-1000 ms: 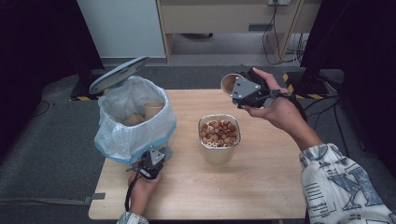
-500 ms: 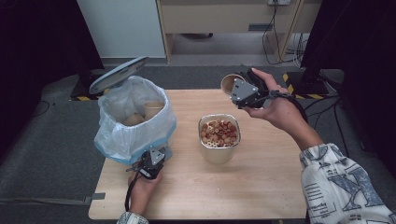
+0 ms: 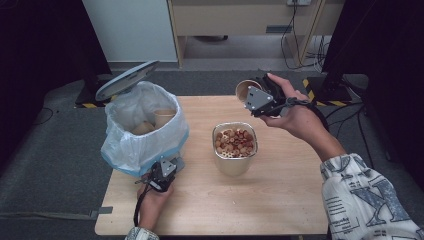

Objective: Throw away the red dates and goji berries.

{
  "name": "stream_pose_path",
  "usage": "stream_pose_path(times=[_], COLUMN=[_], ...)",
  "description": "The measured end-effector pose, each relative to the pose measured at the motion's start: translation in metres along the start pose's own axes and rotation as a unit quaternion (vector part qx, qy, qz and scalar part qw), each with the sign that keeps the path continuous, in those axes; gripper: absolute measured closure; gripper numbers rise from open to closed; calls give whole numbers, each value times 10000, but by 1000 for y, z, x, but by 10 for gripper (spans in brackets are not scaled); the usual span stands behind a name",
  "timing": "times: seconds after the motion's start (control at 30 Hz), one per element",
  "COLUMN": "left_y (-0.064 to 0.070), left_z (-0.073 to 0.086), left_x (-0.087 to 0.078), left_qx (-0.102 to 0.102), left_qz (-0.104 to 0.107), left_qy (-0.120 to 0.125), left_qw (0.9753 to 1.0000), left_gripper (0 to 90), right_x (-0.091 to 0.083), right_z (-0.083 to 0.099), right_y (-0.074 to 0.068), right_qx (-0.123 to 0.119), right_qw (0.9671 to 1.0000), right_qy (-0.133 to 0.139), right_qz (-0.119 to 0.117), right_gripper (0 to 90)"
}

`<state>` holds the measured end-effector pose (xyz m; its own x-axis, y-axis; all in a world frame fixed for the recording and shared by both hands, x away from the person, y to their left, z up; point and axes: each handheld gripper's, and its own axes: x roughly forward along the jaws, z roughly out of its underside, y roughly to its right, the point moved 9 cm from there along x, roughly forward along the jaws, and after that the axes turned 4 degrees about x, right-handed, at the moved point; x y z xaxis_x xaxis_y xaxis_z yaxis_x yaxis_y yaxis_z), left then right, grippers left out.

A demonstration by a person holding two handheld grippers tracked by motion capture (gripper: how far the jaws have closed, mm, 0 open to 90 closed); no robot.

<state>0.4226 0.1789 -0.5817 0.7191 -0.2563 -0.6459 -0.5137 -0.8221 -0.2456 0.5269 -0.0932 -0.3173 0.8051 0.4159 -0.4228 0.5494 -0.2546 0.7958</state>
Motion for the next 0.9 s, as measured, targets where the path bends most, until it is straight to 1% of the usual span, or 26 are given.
stream_pose_path(times=[0.03,0.2,0.6,0.9], left_y=[0,0,0,0], left_z=[0,0,0,0], left_x=[0,0,0,0], left_qx=[0,-2,-2,-8], left_qz=[-4,-4,-5,-3], left_qy=[1,0,0,0], left_qw=[10000,10000,10000,10000], left_gripper=[890,890,890,890], right_x=[0,0,-1,-5], right_z=[0,1,0,-3], right_y=[0,-1,1,6], right_qx=[-56,-111,-133,-185], right_qw=[10000,9999,9999,9998], right_qy=[-10,-29,-9,5], right_qz=[7,18,39,108], right_gripper=[342,342,343,342])
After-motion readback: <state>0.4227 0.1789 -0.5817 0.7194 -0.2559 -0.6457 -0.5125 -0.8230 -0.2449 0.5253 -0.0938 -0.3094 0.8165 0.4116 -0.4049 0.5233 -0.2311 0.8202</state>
